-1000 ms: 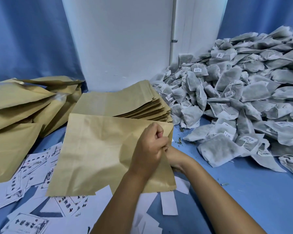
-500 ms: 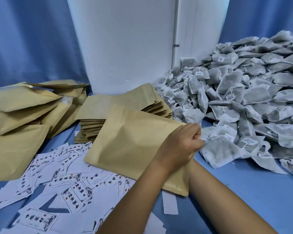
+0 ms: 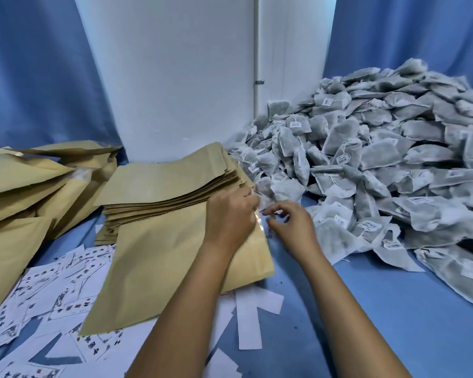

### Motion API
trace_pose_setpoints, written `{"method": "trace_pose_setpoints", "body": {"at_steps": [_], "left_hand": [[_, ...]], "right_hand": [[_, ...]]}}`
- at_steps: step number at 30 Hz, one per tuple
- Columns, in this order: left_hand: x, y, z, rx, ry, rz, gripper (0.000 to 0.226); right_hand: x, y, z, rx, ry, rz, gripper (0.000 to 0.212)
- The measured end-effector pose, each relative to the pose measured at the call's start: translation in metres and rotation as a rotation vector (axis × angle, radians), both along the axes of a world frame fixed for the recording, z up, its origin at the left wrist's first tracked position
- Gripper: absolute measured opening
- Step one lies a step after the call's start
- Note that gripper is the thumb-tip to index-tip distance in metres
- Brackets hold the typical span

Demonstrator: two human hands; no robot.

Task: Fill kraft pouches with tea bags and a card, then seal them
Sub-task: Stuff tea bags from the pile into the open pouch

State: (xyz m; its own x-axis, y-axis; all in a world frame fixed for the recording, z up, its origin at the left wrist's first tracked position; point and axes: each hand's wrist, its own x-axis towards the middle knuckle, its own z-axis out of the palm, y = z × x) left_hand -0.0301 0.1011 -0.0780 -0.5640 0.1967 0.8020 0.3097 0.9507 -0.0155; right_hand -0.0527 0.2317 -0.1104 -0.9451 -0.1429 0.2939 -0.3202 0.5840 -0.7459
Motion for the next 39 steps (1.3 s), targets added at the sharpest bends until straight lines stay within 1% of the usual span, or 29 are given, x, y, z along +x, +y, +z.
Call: {"method": "trace_pose_setpoints", "body": {"at_steps": [1,2,3,4,6,8,9,11,13,14,15,16,18,19,20,21,23,25,27,28,30,31,33,34,35,36,37,38,39], "left_hand": [[-0.001,-0.003,-0.005,0.072,0.011,0.022,0.012],[-0.001,-0.004,-0.012,0.148,0.014,0.035,0.012],[-0.002,-0.003,-0.02,0.216,0.014,0.041,0.011],[-0.003,-0.001,-0.028,0.268,0.009,0.044,0.01],[-0.005,0.003,-0.043,0.332,-0.023,0.033,0.01],[-0.007,0.006,-0.053,0.362,-0.056,0.005,0.012],[-0.009,0.005,-0.055,0.375,-0.07,-0.005,0.014],[-0.01,0.003,-0.056,0.419,-0.094,-0.003,0.016],[-0.01,0.0,-0.057,0.471,-0.107,0.007,0.017],[-0.01,0.0,-0.058,0.483,-0.11,0.002,0.018],[-0.009,-0.001,-0.058,0.484,-0.111,-0.006,0.018],[-0.009,0.0,-0.059,0.479,-0.113,-0.016,0.018],[-0.008,0.0,-0.06,0.47,-0.118,-0.034,0.018],[-0.008,0.0,-0.06,0.47,-0.118,-0.036,0.018],[-0.008,0.0,-0.06,0.47,-0.116,-0.031,0.018],[-0.009,0.0,-0.06,0.47,-0.114,-0.023,0.019],[-0.009,-0.001,-0.06,0.477,-0.111,-0.019,0.021],[-0.009,-0.001,-0.061,0.482,-0.107,-0.025,0.024],[-0.01,-0.002,-0.061,0.489,-0.097,-0.03,0.027],[-0.01,-0.002,-0.061,0.492,-0.094,-0.032,0.028],[-0.012,-0.002,-0.062,0.504,-0.095,-0.036,0.027],[-0.013,-0.003,-0.062,0.513,-0.099,-0.04,0.025],[-0.013,-0.003,-0.063,0.538,-0.109,-0.044,0.019],[-0.014,-0.003,-0.063,0.552,-0.112,-0.044,0.017],[-0.013,-0.003,-0.063,0.565,-0.109,-0.045,0.015],[-0.013,-0.004,-0.063,0.58,-0.101,-0.046,0.014],[-0.013,-0.004,-0.064,0.605,-0.09,-0.05,0.014],[-0.013,-0.005,-0.064,0.643,-0.08,-0.055,0.015],[-0.013,-0.005,-0.063,0.69,-0.069,-0.062,0.018]], "right_hand": [[-0.009,0.02,-0.009,0.168,-0.048,-0.135,0.021],[-0.015,0.038,-0.017,0.35,-0.118,-0.295,0.038],[-0.018,0.043,-0.024,0.48,-0.232,-0.404,0.053],[-0.018,0.046,-0.027,0.541,-0.335,-0.445,0.063],[-0.019,0.041,-0.031,0.516,-0.405,-0.419,0.065],[-0.025,0.04,-0.03,0.375,-0.34,-0.427,0.059],[-0.026,0.041,-0.03,0.282,-0.249,-0.438,0.054],[-0.025,0.043,-0.027,0.085,0.009,-0.484,0.044],[-0.029,0.045,-0.023,0.005,0.251,-0.595,0.042],[-0.034,0.044,-0.021,0.021,0.281,-0.646,0.042],[-0.042,0.042,-0.02,0.059,0.23,-0.663,0.042],[-0.05,0.041,-0.022,0.104,0.1,-0.642,0.046],[-0.062,0.037,-0.033,0.186,-0.212,-0.521,0.073],[-0.068,0.037,-0.041,0.214,-0.297,-0.464,0.083],[-0.073,0.037,-0.049,0.259,-0.326,-0.434,0.089],[-0.076,0.037,-0.054,0.313,-0.313,-0.432,0.088],[-0.077,0.037,-0.058,0.372,-0.223,-0.471,0.074],[-0.075,0.038,-0.057,0.344,-0.098,-0.496,0.057],[-0.072,0.04,-0.052,0.218,-0.003,-0.466,0.043],[-0.068,0.042,-0.047,0.105,0.028,-0.434,0.037],[-0.057,0.045,-0.029,-0.264,0.016,-0.32,0.029],[-0.05,0.046,-0.018,-0.504,-0.054,-0.213,0.03],[-0.036,0.05,-0.001,-1.018,-0.327,0.108,0.028],[-0.032,0.053,0.004,-1.231,-0.48,0.274,0.022],[-0.028,0.055,0.007,-1.376,-0.612,0.423,0.017],[-0.024,0.056,0.008,-1.454,-0.69,0.528,0.023],[-0.022,0.055,0.008,-1.484,-0.749,0.609,0.032],[-0.021,0.055,0.005,-1.486,-0.802,0.65,0.036],[-0.021,0.052,0.003,-1.456,-0.862,0.646,0.035]]}}
